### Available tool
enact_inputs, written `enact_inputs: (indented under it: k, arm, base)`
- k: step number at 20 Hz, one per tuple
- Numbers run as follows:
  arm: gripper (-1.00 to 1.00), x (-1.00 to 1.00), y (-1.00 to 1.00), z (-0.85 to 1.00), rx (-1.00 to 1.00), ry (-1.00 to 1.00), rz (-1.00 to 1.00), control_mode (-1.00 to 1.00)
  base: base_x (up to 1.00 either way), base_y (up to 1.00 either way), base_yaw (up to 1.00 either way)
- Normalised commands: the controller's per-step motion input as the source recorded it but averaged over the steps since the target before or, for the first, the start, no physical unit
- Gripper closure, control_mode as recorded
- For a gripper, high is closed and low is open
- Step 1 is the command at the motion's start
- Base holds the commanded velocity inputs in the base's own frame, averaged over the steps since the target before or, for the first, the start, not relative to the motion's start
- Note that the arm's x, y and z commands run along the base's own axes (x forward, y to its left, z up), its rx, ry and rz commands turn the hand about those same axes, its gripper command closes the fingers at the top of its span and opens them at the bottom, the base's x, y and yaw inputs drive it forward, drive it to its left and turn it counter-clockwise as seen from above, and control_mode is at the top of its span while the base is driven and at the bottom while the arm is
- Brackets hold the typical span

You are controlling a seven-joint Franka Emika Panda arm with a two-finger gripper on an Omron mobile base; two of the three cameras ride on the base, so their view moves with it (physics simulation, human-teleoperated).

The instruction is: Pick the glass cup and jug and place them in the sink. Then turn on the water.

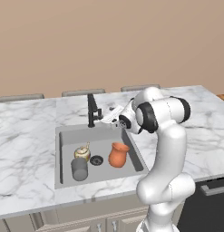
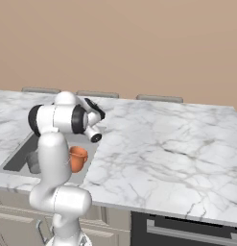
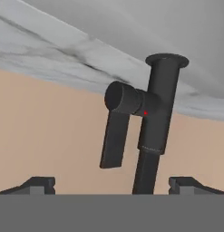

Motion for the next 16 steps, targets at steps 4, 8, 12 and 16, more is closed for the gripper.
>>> enact_inputs:
  k: [4,8,12,16]
  arm:
    - [-1.00,0.53,0.39,0.00,0.09,0.13,-0.07,-1.00]
    - [-1.00,0.45,0.25,0.00,0.04,0.11,-0.01,-1.00]
    - [-1.00,0.41,0.00,-0.09,0.08,0.07,0.00,-1.00]
    - [-1.00,0.31,-0.21,-0.30,0.07,0.02,0.00,-1.00]
  base:
    - [0.00,0.00,0.00]
    - [0.00,0.00,0.00]
    - [0.00,0.00,0.00]
    - [0.00,0.00,0.00]
